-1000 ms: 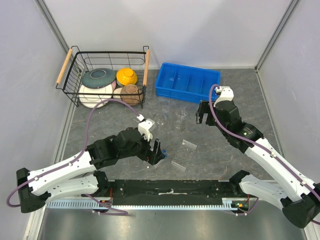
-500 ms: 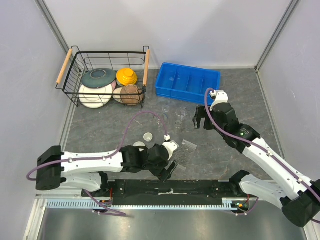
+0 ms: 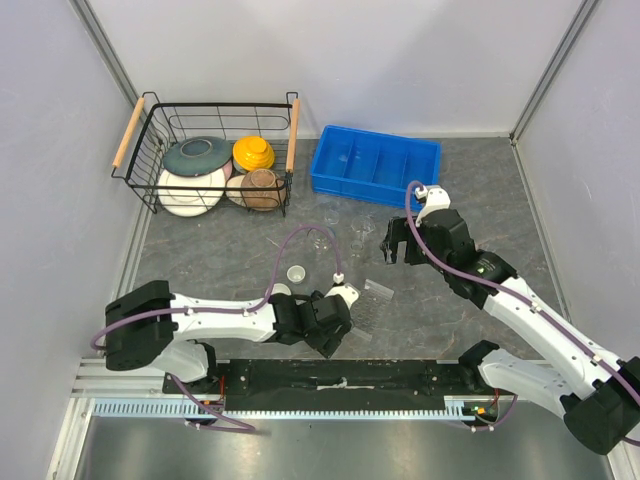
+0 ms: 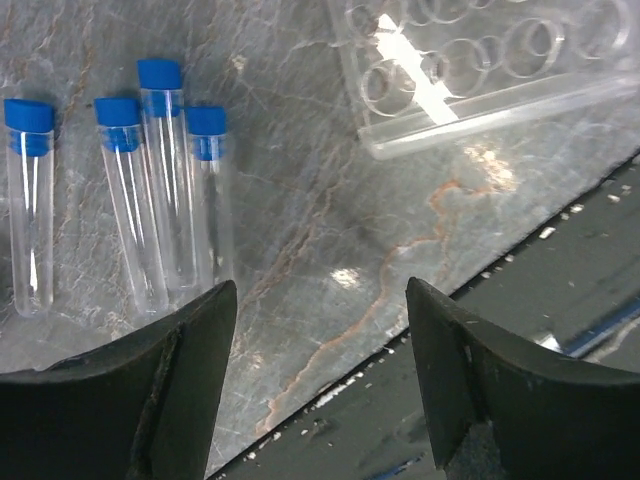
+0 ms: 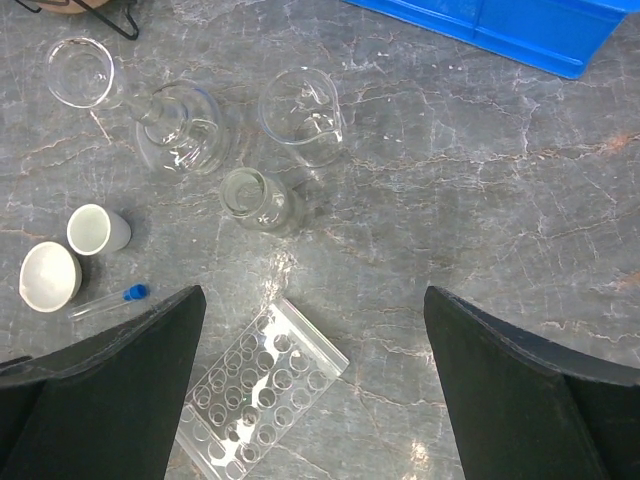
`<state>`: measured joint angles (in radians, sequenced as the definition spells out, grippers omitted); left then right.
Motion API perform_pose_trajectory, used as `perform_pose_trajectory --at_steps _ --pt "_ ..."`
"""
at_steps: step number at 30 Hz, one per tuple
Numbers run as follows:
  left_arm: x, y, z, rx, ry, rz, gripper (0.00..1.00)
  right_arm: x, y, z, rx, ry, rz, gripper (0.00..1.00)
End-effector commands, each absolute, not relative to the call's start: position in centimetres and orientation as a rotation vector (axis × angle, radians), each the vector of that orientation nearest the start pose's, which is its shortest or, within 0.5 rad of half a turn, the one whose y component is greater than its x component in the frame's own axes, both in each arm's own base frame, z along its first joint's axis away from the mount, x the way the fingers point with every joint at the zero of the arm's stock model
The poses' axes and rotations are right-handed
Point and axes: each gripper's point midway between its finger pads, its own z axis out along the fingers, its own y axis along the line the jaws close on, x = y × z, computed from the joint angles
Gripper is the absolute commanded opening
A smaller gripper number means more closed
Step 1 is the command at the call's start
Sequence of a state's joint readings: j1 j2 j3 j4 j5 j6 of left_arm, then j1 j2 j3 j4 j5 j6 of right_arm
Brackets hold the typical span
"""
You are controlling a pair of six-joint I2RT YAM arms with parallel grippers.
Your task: Organize the chemistry lab equipment
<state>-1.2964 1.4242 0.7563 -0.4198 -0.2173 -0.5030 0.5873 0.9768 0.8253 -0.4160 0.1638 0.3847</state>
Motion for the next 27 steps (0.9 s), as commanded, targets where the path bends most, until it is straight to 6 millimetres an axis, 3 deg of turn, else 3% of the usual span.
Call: perform_pose_trajectory --at_steps 1,9,21,27 --pt "11.5 -28.0 2.7 0.891 2.441 -0.302 0.74 26.8 16.8 19.8 -0.140 2.106 0.437 0.98" --pt "12.1 -26.7 1.6 0.850 2.467 -0.294 0.70 26.9 17.1 19.7 -0.145 2.109 0.446 0.98" --pt "12.6 -27.1 5.5 0.832 2.398 -0.373 0.70 27.0 17.3 19.7 -0.154 2.114 0.454 0.98" --pt "13.1 -26.5 4.9 0.827 2.414 -0.354 0.70 26.9 17.4 19.6 -0.159 2.117 0.457 0.98"
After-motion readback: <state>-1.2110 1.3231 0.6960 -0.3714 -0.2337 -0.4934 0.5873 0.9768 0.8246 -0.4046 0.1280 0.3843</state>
